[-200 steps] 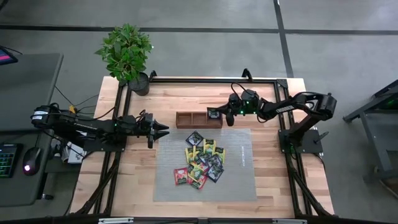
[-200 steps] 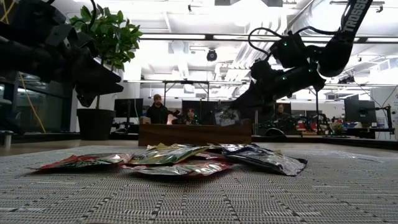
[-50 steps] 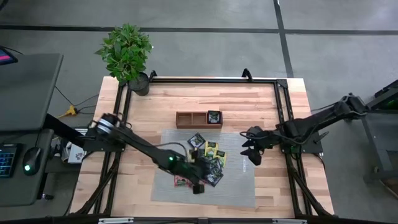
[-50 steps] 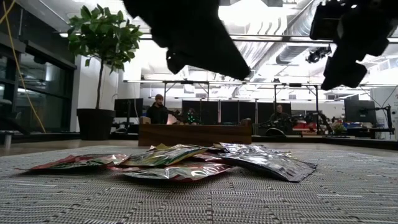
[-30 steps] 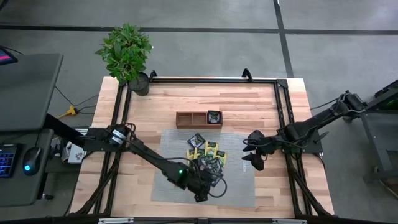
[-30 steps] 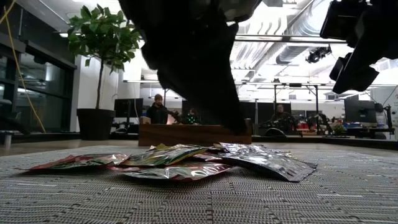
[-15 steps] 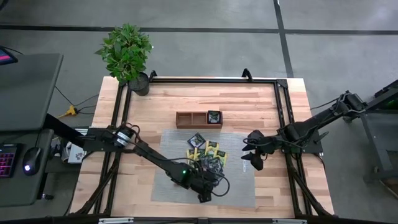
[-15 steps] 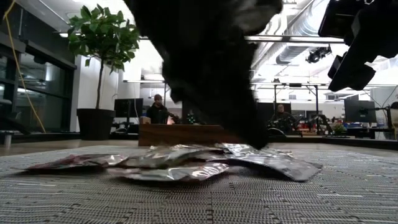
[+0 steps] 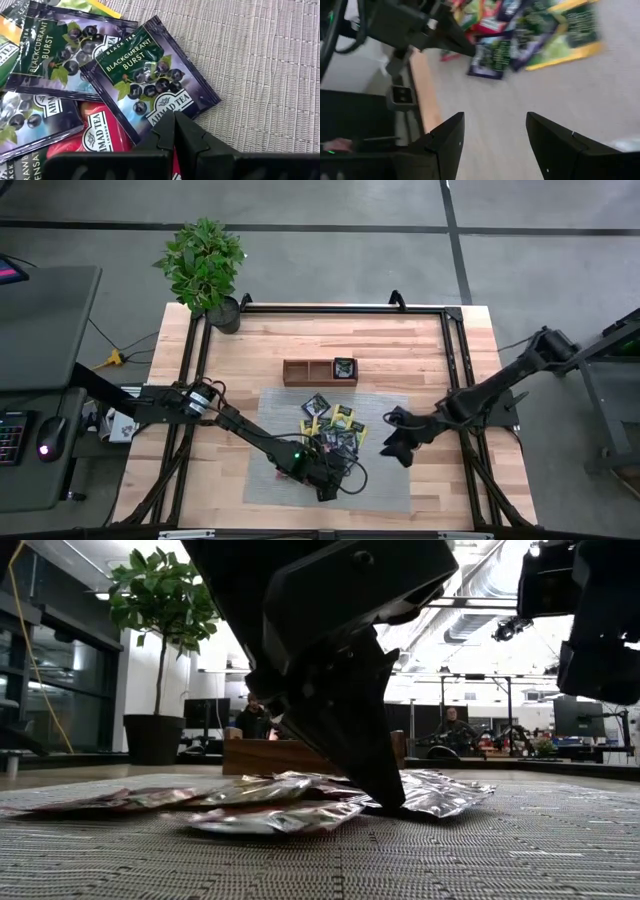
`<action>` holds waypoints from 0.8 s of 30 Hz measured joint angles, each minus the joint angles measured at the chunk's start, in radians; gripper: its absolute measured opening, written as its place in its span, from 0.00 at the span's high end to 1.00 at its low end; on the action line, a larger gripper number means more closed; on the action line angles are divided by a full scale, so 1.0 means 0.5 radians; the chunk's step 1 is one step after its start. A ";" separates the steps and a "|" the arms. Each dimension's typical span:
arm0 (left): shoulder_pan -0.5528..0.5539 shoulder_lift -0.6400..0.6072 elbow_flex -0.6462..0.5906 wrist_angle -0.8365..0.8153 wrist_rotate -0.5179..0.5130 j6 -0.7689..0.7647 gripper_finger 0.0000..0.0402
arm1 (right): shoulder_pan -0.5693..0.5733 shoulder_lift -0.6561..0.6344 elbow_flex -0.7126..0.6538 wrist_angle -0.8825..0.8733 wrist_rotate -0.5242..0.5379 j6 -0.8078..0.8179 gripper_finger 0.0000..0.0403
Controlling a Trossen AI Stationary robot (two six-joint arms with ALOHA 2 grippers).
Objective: Pick & Place Tea
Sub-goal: Put the violet tea bag into the right section of the wooden organizer
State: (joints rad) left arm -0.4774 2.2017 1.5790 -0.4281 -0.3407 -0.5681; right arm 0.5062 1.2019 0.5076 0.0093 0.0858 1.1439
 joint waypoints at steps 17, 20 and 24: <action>0.001 0.005 -0.005 0.048 -0.019 0.081 1.00 | -0.176 0.901 0.003 0.991 -0.226 0.224 0.31; 0.002 0.006 -0.005 0.059 -0.019 0.081 1.00 | -0.204 0.951 0.032 1.023 -0.267 0.215 0.31; 0.002 0.006 -0.006 0.065 -0.020 0.090 1.00 | -0.215 1.002 0.085 1.026 -0.304 0.162 0.31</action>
State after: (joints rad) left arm -0.4767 2.2047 1.5761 -0.3955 -0.3508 -0.5233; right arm 0.3985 1.7030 0.5501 0.5224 -0.0664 1.2249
